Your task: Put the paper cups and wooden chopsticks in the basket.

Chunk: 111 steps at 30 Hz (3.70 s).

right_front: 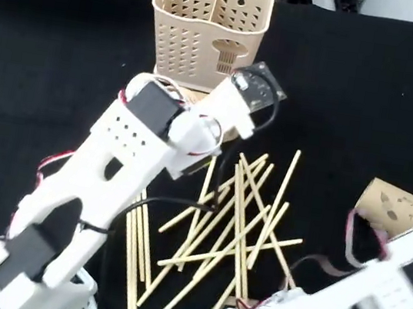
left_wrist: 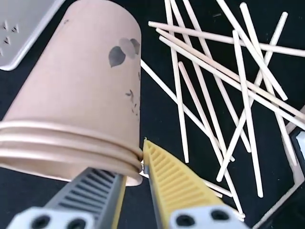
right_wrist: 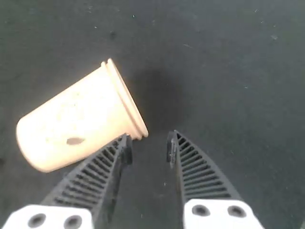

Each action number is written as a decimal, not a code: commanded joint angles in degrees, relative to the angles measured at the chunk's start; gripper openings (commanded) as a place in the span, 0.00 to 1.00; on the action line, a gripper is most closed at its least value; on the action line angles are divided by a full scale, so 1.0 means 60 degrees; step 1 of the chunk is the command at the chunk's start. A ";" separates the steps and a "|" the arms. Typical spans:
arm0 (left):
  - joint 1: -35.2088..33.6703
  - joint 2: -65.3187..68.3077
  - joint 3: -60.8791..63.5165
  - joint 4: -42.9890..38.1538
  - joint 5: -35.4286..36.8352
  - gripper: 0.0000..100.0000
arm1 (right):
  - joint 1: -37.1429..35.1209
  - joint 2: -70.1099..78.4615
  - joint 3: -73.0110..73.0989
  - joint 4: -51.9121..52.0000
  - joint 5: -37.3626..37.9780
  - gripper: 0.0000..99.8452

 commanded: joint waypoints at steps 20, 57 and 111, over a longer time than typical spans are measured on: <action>-0.0110 -0.1480 0.2425 -0.1846 -0.0059 0.03 | -0.1524 0.4799 -0.2645 -0.1187 0.0527 0.20; -0.0110 -0.1480 0.2425 -0.1846 -0.0059 0.03 | -0.3326 0.2879 -0.2513 0.0161 0.1509 0.22; -0.0110 -0.1465 0.2425 -0.1905 -0.0015 0.03 | -0.3912 0.0725 -0.1824 0.0835 0.3150 0.01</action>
